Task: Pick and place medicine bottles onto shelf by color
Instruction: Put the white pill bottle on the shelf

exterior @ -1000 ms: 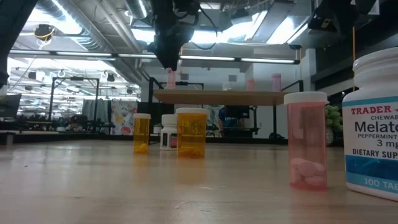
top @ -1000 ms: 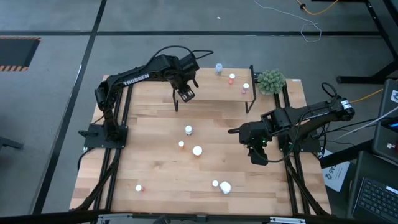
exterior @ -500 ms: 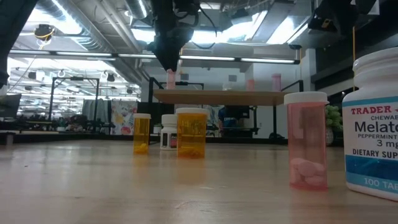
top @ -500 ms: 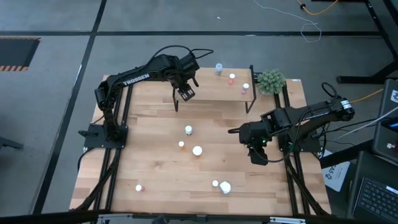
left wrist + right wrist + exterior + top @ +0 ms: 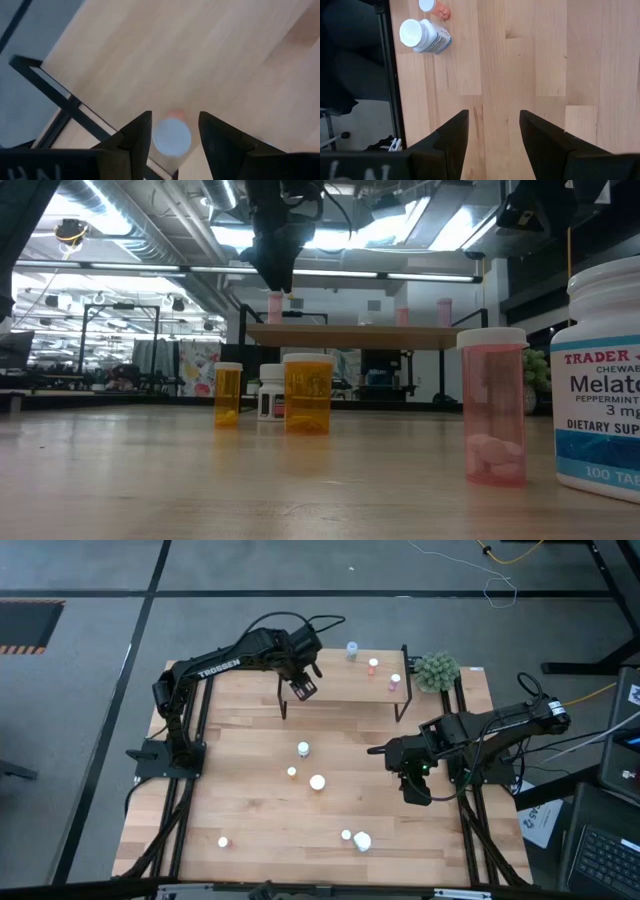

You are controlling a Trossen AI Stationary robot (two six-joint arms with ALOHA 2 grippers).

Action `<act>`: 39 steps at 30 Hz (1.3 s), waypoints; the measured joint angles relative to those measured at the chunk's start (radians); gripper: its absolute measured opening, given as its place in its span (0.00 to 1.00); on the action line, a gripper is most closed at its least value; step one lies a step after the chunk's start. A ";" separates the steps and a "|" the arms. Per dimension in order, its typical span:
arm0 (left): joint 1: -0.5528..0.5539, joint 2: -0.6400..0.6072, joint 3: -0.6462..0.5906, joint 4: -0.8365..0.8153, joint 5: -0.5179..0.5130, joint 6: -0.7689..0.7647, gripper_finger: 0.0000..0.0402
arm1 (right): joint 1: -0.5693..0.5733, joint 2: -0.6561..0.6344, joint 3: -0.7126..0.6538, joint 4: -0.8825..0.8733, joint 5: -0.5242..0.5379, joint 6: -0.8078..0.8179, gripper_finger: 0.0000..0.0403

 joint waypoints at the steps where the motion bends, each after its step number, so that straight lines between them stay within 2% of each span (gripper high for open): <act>1: 0.000 0.000 0.000 0.014 -0.004 0.004 0.40 | 0.000 0.000 0.000 0.000 0.000 0.000 0.44; 9: -0.007 -0.010 0.008 0.229 0.010 0.073 0.39 | 0.000 0.000 0.000 0.001 0.000 0.050 0.44; 14: -0.047 -0.010 0.087 0.202 0.137 0.098 0.39 | 0.000 0.000 0.000 -0.003 0.000 0.077 0.44; 18: -0.114 -0.010 0.141 0.116 0.252 0.097 0.39 | 0.000 0.000 0.000 -0.005 0.000 0.078 0.44; 21: -0.173 -0.010 0.184 -0.007 0.295 0.097 0.39 | 0.000 0.000 0.000 -0.005 0.000 0.079 0.44; 31: -0.375 -0.010 0.205 -0.284 0.233 0.100 0.39 | 0.000 0.000 0.000 0.020 0.001 0.079 0.44; 35: -0.418 -0.011 0.155 -0.348 0.242 0.175 0.39 | 0.000 0.000 0.000 0.061 0.003 0.079 0.44; 39: -0.446 -0.010 0.056 -0.320 0.349 0.264 0.39 | 0.000 0.000 0.000 0.098 0.003 0.079 0.44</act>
